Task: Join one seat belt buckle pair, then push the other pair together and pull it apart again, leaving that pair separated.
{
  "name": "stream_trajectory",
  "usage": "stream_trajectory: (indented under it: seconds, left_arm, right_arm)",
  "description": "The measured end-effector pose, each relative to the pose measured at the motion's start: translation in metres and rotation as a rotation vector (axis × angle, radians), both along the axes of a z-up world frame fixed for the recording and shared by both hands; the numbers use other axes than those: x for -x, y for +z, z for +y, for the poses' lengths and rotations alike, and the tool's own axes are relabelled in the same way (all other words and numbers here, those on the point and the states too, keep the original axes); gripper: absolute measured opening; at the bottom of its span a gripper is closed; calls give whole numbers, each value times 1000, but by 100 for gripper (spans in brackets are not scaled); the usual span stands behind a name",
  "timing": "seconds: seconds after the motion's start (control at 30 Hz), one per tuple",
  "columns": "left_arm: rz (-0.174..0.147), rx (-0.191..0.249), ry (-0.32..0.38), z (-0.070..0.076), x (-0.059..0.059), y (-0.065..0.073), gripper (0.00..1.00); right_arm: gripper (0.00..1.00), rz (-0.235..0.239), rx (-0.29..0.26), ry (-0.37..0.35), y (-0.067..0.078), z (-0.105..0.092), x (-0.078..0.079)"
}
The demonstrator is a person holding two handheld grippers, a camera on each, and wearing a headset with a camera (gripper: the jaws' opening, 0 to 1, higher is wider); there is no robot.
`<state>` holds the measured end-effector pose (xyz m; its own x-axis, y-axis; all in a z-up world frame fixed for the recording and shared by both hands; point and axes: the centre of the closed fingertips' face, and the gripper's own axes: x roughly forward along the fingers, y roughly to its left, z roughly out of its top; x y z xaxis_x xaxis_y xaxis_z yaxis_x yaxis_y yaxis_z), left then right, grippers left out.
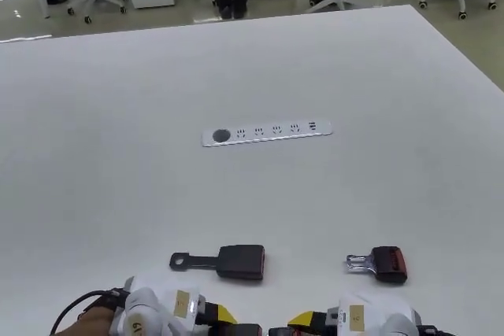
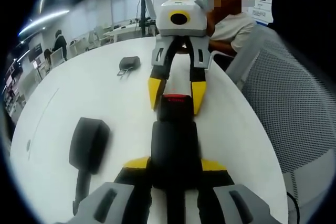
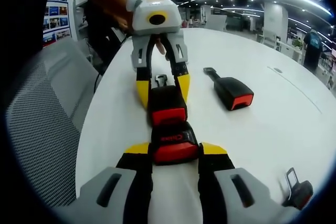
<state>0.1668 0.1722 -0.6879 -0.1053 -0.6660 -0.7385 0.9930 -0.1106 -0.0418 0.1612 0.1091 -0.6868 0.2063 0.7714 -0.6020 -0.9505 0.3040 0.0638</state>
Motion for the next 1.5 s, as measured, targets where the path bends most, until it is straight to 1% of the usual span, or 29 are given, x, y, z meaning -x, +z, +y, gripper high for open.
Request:
stream_trajectory:
  seconds: [0.07, 0.1, 0.27, 0.5, 0.67, 0.77, 0.83, 0.87, 0.9, 0.93, 0.97, 1.03, 1.13, 1.2, 1.23, 1.27, 1.3, 1.33, 1.37, 1.4, 1.43, 1.47, 1.5]
  left_arm:
    - [13, 5, 7, 1, -1, -1, 34]
    - [7, 6, 3, 1, -1, -1, 34]
    - [2, 8, -7, 0, -2, -2, 34]
    - [9, 31, 9, 0, -3, -4, 34]
    - [11, 38, 13, -1, -2, -3, 34]
    - [13, 30, 14, -2, -2, -2, 34]
    - [14, 18, 14, -2, -2, -2, 34]
    - [23, 9, 22, -2, -2, -3, 34]
    - [29, 0, 18, -3, -2, -2, 34]
    - [23, -19, 9, -3, -1, -2, 34]
    - [1, -34, -15, -1, -2, -3, 34]
    - [6, -37, -8, -2, -1, -3, 35]
    - [1, -51, -8, -3, -1, -3, 35]
    - [9, -58, 8, -4, -1, -2, 35]
    - [6, -67, 9, -5, -1, -1, 35]
    - [-3, -88, 17, -3, -3, -1, 36]
    - [13, -101, 40, -1, -2, 0, 37]
    - [21, -96, 40, -2, -1, 2, 40]
    - [25, -86, 41, -2, 0, 5, 43]
    - [25, -73, 46, -3, 0, 10, 46]
    - [13, -67, 51, -3, -2, 13, 50]
    - [-7, -55, 59, -4, -5, 17, 53]
    - [-17, -46, 69, -4, -8, 22, 55]
  right_arm:
    - [31, 3, -5, -5, 0, 0, 0]
    - [31, 2, -6, -5, 0, 1, 0]
    - [31, 3, -19, -12, 0, 1, 0]
    - [32, 0, -35, -17, 2, 2, 0]
    - [32, 9, -40, -17, 3, 3, 0]
    - [32, 9, -43, -20, 3, 3, 0]
    - [33, -2, -36, -17, 3, 3, 0]
    - [33, 1, -34, -20, 3, 3, 0]
    - [33, -6, -21, -15, 3, 4, 0]
    - [34, -16, -13, -12, 3, 4, 0]
    - [34, -15, -12, -15, 3, 4, 1]
    - [34, -13, -8, -16, 2, 3, 0]
    - [34, -18, -3, -12, 3, 2, -1]
    - [35, -15, 16, -21, 2, 0, -2]
    - [36, -16, 26, -28, 3, -2, -3]
    - [39, -21, 23, -36, 6, -3, -4]
    - [43, -14, -11, -78, 11, -5, -9]
    - [49, -9, -28, -88, 15, -6, -10]
    - [56, -20, -34, -95, 18, -9, -12]
    - [59, -42, -41, -106, 22, -14, -15]
    - [60, -42, -38, -112, 24, -18, -16]
    - [61, -36, -37, -115, 25, -22, -16]
    - [61, -34, -34, -118, 27, -28, -17]
